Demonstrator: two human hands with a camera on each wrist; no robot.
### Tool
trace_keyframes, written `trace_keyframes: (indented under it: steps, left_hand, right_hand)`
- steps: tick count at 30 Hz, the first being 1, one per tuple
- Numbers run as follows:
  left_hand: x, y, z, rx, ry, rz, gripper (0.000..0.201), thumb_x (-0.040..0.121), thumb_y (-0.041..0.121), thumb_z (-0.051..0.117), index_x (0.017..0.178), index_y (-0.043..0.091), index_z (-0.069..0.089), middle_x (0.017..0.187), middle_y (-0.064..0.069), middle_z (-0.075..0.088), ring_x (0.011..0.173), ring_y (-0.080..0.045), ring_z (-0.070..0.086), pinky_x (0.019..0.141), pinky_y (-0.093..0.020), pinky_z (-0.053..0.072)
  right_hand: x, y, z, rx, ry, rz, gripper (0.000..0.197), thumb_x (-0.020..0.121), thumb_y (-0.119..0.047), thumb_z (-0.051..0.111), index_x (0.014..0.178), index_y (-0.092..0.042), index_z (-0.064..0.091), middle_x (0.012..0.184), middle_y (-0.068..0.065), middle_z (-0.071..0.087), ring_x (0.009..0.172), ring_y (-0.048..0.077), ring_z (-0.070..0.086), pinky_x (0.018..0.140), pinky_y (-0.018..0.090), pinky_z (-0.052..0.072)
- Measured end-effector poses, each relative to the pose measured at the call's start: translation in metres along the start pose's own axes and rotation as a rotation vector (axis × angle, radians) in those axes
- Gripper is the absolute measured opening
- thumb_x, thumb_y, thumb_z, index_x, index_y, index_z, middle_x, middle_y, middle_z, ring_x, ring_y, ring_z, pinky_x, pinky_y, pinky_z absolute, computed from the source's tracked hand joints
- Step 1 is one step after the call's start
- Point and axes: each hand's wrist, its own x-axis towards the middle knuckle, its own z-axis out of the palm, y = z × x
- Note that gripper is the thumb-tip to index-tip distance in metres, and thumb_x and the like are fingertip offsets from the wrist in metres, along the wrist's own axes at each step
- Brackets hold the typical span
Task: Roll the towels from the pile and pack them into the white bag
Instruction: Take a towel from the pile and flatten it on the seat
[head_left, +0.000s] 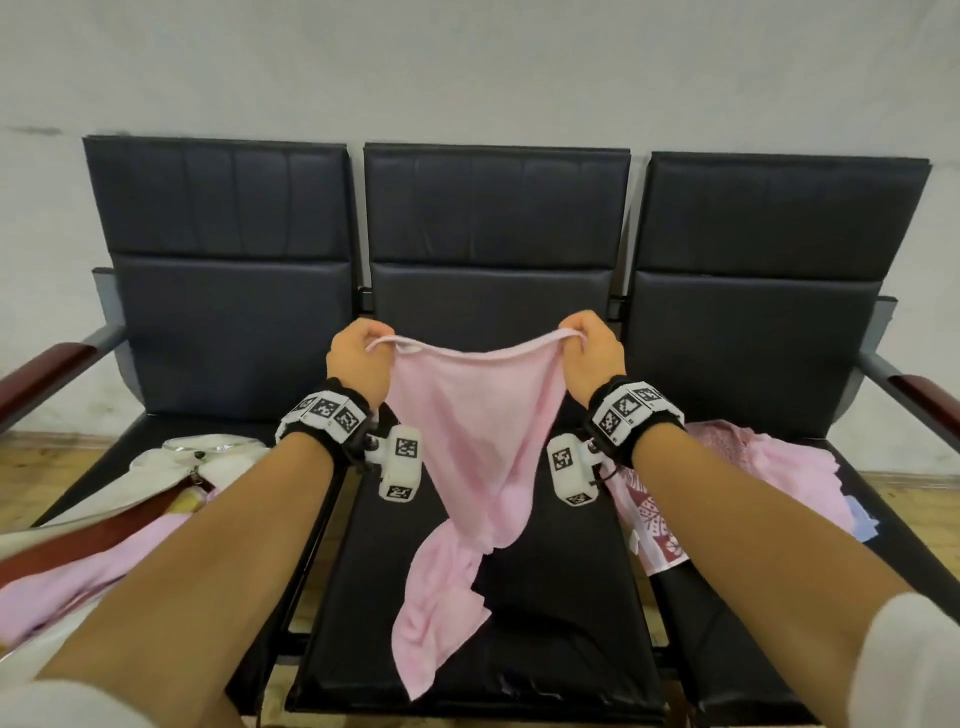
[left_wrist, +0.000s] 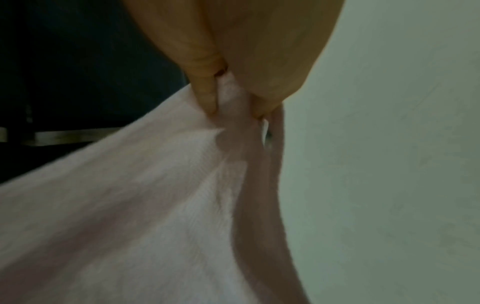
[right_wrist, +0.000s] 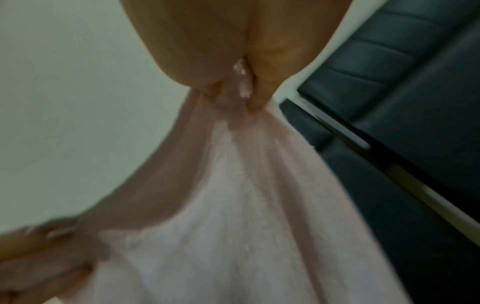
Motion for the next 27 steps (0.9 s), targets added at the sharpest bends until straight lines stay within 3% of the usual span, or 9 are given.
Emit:
trace_keyframes:
  steps: [3,5,7,10,15,19,21,24,27]
  left_hand:
    - [0.015,0.029,-0.01,-0.133,0.162,0.104,0.023,0.087,0.005,0.056,0.087,0.025,0.066,0.081,0.012,0.066,0.08,-0.014,0.065,0.077,-0.034,0.056]
    - [0.023,0.047,-0.02,-0.182,0.233,0.193,0.022,0.086,0.004,0.057,0.089,0.024,0.066,0.08,0.015,0.066,0.079,-0.01,0.065,0.075,-0.03,0.055]
    - [0.029,0.062,-0.03,-0.23,0.286,0.264,0.02,0.087,0.005,0.057,0.09,0.023,0.066,0.082,0.015,0.067,0.079,-0.005,0.065,0.073,-0.024,0.053]
    - [0.028,0.075,-0.035,-0.272,0.302,0.354,0.017,0.087,0.004,0.058,0.091,0.017,0.067,0.083,0.013,0.067,0.076,0.003,0.063,0.07,-0.016,0.05]
    - [0.002,0.021,-0.017,-0.071,0.102,0.247,0.013,0.085,0.01,0.061,0.087,0.021,0.068,0.082,0.009,0.068,0.08,-0.013,0.065,0.072,-0.028,0.052]
    - [-0.047,-0.058,0.001,0.19,-0.171,0.115,0.008,0.088,0.015,0.066,0.086,0.023,0.068,0.081,0.007,0.068,0.077,-0.012,0.062,0.073,-0.031,0.051]
    - [-0.079,-0.097,0.007,0.282,-0.29,0.076,0.01,0.087,0.018,0.069,0.083,0.027,0.067,0.079,0.008,0.068,0.074,-0.009,0.062,0.073,-0.03,0.051]
    - [-0.122,-0.145,0.011,0.373,-0.447,-0.001,0.011,0.086,0.026,0.072,0.077,0.026,0.066,0.073,0.01,0.066,0.069,-0.004,0.06,0.065,-0.024,0.046]
    - [-0.154,-0.179,0.016,0.494,-0.609,0.011,0.012,0.086,0.03,0.069,0.077,0.024,0.063,0.072,0.005,0.066,0.07,-0.016,0.062,0.065,-0.032,0.051]
  right_hand:
    - [0.02,-0.034,-0.007,0.001,0.051,-0.199,0.023,0.094,-0.004,0.037,0.097,-0.018,0.056,0.093,0.001,0.058,0.086,0.018,0.053,0.077,0.029,0.042]
    - [0.035,-0.05,-0.016,-0.037,0.086,-0.34,0.022,0.096,-0.004,0.038,0.102,-0.013,0.057,0.106,0.005,0.058,0.108,0.022,0.053,0.096,0.028,0.04]
    - [0.048,-0.059,-0.024,-0.049,0.116,-0.424,0.022,0.098,-0.005,0.038,0.108,-0.008,0.057,0.125,0.01,0.056,0.139,0.025,0.036,0.109,0.021,0.025]
    - [0.054,-0.061,-0.033,-0.075,0.159,-0.534,0.023,0.095,-0.004,0.04,0.111,-0.005,0.056,0.129,0.012,0.055,0.146,0.027,0.025,0.113,0.024,0.019]
    - [0.016,-0.009,-0.015,-0.196,-0.037,-0.441,0.017,0.095,-0.009,0.047,0.107,-0.01,0.058,0.121,0.011,0.058,0.129,0.027,0.044,0.111,0.037,0.034]
    - [-0.045,0.065,0.005,-0.354,-0.322,-0.274,0.008,0.094,-0.012,0.05,0.096,-0.013,0.057,0.089,0.001,0.057,0.083,0.02,0.053,0.077,0.034,0.044]
    - [-0.078,0.103,0.012,-0.444,-0.482,-0.177,0.006,0.094,-0.015,0.049,0.092,-0.017,0.055,0.084,-0.002,0.056,0.079,0.021,0.056,0.076,0.033,0.045]
    - [-0.122,0.147,0.019,-0.517,-0.566,-0.095,0.008,0.093,-0.018,0.05,0.088,-0.016,0.056,0.081,-0.003,0.055,0.075,0.021,0.053,0.078,0.035,0.046]
    - [-0.156,0.177,0.024,-0.51,-0.638,-0.034,0.008,0.092,-0.019,0.05,0.088,-0.016,0.056,0.085,0.004,0.06,0.077,0.027,0.056,0.073,0.039,0.049]
